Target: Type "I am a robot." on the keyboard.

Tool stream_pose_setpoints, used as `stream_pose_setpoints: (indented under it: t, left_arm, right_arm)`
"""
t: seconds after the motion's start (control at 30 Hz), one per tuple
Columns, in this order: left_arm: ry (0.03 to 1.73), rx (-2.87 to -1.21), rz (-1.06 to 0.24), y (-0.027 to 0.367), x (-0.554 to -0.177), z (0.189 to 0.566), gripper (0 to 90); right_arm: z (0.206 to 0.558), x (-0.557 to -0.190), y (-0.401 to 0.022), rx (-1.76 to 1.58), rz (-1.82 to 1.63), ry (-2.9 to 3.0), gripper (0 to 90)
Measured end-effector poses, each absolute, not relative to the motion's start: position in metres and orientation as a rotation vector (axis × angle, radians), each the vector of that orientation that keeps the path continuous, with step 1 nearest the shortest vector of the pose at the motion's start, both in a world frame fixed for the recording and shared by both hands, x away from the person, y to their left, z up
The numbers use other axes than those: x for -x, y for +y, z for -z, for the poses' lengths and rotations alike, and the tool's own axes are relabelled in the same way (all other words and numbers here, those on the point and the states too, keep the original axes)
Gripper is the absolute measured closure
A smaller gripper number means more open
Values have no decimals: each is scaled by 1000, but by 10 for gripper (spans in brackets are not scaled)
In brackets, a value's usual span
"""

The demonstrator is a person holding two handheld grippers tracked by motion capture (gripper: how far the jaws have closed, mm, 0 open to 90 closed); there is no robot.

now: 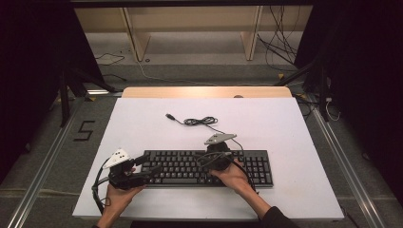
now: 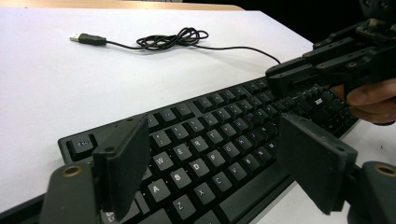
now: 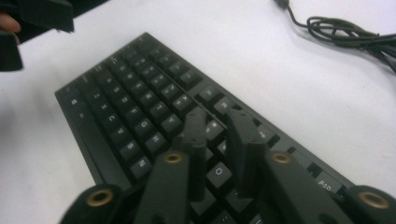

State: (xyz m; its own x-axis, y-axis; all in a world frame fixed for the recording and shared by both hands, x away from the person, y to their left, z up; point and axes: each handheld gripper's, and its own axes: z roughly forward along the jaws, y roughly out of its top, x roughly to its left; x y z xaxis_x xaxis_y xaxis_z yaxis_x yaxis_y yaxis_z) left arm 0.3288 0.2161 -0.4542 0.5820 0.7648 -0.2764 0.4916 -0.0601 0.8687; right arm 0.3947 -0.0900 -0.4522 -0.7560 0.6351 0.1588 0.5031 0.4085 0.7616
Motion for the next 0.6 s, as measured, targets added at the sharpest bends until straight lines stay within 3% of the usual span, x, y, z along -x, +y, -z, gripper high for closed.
stream_pose_setpoints:
  t: [0.23,0.6]
  left_arm:
    - [1045,-1716,-310,216,-329,454,253]
    - [1048,-1712,-310,216,-329,454,253]
  right_arm:
    - [458,-396,-87,-1029,-1209,2529,895]
    - [467,-398,-84,-1046,-1146,2560,900]
